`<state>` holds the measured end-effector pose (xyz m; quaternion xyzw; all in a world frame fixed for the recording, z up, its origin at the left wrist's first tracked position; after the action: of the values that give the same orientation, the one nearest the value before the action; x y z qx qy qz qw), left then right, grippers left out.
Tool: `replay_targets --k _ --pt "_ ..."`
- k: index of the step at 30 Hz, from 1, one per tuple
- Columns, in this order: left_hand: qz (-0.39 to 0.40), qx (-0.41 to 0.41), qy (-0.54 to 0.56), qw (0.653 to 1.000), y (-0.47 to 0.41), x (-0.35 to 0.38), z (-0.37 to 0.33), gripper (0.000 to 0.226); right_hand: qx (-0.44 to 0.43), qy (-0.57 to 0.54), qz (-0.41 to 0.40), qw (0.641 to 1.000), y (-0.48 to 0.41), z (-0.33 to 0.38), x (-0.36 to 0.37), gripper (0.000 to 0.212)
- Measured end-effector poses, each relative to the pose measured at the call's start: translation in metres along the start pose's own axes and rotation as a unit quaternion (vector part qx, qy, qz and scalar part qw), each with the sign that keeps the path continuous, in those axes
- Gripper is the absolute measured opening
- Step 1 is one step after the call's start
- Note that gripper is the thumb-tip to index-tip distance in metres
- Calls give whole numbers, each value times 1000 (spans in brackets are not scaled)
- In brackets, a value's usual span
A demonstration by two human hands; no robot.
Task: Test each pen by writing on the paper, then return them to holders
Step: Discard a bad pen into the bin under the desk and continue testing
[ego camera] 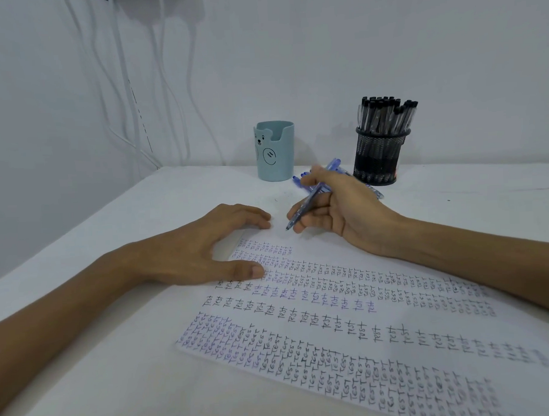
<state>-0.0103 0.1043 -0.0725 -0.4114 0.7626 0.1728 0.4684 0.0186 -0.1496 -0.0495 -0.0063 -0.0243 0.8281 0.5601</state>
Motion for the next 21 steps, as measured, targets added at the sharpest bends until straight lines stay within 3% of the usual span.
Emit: replay_targets --k 7,12,16,21 --pt "-11 10 -4 1000 -2 1 4 76 23 21 -50 998 1 3 -1 27" --pt "-19 21 1 1000 -2 2 5 75 -19 218 -43 975 -10 3 -9 39" --pt "-21 28 5 999 -3 2 8 73 -49 434 -74 896 -32 18 -28 41" --pt "-30 25 9 999 -3 4 7 73 -81 658 -92 743 -54 30 -39 45"
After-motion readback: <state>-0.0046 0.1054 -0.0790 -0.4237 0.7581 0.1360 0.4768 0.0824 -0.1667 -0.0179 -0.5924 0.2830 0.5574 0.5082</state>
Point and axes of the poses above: each hand's wrist, its own y-axis away from the middle knuckle, its own x-axis out of the palm, z = x × y, the point moved 1 cm from there along -y, towards the middle knuckle, and after that the axes turned 8 degrees about y, right-handed, at the moved point
